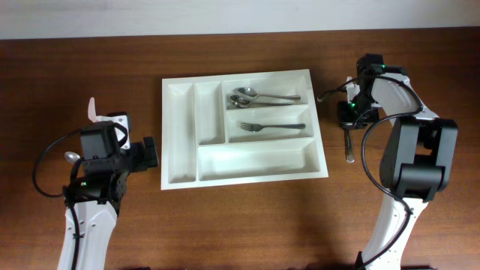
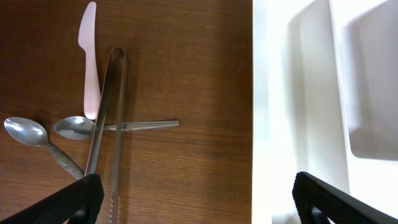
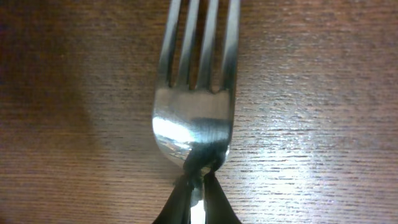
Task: Pack container
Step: 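Lower the right gripper onto the last fork and grasp it, then place the fork in the middle compartment and lift the right gripper away, then lower the left gripper onto the metal tongs and grasp them, then lift the tongs with the left gripper and swing them over the tray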
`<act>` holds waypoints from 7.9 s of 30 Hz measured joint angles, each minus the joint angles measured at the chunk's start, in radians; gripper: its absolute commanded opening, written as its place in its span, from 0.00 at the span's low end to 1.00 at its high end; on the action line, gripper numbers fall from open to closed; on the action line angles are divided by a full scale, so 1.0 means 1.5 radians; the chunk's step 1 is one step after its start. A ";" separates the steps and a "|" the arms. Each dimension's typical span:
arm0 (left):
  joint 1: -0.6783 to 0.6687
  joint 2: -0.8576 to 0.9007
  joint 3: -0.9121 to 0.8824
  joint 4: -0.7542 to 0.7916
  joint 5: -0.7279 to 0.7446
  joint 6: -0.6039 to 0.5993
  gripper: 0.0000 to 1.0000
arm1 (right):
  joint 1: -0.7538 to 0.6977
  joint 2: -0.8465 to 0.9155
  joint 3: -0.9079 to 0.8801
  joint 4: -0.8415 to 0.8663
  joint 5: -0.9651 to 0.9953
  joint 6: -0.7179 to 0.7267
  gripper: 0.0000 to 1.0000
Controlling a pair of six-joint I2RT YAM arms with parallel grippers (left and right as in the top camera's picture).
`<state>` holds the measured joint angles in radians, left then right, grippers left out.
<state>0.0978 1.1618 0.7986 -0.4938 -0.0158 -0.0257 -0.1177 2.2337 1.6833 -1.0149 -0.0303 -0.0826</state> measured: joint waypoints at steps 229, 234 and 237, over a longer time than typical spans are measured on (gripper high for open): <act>-0.099 0.643 0.833 -0.354 0.069 0.094 0.02 | -0.058 -0.168 0.770 -0.451 -0.183 -0.003 0.99; -0.155 0.673 0.838 -0.329 0.045 0.066 0.02 | -0.058 -0.168 0.770 -0.451 -0.183 -0.003 0.99; -0.163 0.714 0.839 -0.338 0.037 0.051 0.02 | -0.058 -0.168 0.770 -0.451 -0.183 -0.003 0.99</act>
<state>-0.1459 2.2326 2.0567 -1.0008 0.0402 0.0502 -0.2054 1.9816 2.8380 -1.6909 -0.3042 -0.0868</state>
